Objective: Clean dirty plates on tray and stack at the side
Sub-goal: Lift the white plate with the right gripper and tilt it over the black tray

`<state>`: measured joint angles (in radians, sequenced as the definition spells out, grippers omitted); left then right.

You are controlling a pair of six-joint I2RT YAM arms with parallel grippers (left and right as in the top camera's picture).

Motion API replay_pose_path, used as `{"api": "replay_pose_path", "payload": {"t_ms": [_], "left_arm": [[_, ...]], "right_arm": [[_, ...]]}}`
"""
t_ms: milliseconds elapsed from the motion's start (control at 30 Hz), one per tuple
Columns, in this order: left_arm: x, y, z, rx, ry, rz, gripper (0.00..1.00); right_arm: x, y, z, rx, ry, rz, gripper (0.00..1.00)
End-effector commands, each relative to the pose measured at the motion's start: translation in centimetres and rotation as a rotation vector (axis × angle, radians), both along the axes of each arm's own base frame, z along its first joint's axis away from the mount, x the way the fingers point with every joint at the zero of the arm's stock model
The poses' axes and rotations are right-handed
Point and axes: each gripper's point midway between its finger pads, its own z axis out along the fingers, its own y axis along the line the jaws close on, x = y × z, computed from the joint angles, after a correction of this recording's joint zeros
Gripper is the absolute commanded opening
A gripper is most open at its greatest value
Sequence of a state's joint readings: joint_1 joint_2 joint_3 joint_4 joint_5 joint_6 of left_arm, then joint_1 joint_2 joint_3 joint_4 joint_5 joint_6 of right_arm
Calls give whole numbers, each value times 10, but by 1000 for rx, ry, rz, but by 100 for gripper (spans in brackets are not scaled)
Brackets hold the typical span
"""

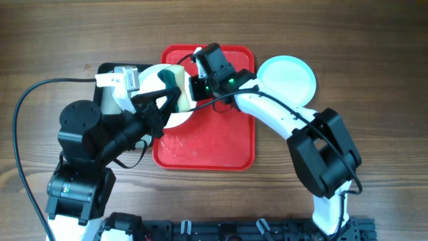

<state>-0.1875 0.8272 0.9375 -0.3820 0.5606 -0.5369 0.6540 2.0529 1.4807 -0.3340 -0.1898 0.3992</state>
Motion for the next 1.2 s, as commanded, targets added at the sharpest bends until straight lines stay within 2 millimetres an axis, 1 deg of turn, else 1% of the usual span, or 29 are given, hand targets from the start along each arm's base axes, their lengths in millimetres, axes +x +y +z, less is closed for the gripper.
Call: {"api": "replay_pose_path", "payload": {"t_ms": [0, 67, 200, 267, 333, 467, 533, 600, 667, 733, 833, 967, 1033, 1133, 1167], "left_arm": [[-3, -3, 3, -40, 18, -18, 4], [-4, -4, 5, -54, 19, -25, 4], [-15, -17, 21, -96, -32, -134, 4], [-18, -21, 27, -127, -32, -160, 4], [-22, -24, 33, -140, -49, -192, 4], [-23, -26, 37, -164, -44, -201, 4], [-23, -26, 41, -178, -50, -203, 4], [-26, -27, 46, -181, -74, -222, 4], [-31, -30, 51, -185, -92, -249, 4], [-36, -30, 53, -187, -101, -266, 4], [-46, -31, 58, -189, -117, -291, 4], [-58, -30, 68, -192, -166, -299, 4], [-68, -29, 80, -194, -221, -316, 4], [-90, -27, 99, -196, -327, -342, 4], [-96, -26, 103, -196, -346, -344, 4]], "right_arm": [[3, 32, 41, 64, -133, 0, 4], [4, 42, 47, 66, -187, -7, 4], [1, 65, 64, 89, -295, -15, 4], [0, 74, 73, 100, -342, -24, 4], [-3, 87, 85, 108, -420, 17, 4], [-6, 106, 109, 109, -585, 120, 4], [-4, 110, 119, 90, -665, 145, 4], [-1, 110, 127, 53, -742, 169, 4], [3, 107, 131, 13, -792, 173, 5], [13, 97, 134, -49, -836, 135, 4], [27, 84, 136, -89, -861, 95, 4], [34, 78, 136, -78, -855, 100, 4], [34, 78, 136, -74, -855, 109, 4], [34, 79, 137, -70, -859, 112, 4], [34, 79, 138, -67, -862, 110, 4]]}}
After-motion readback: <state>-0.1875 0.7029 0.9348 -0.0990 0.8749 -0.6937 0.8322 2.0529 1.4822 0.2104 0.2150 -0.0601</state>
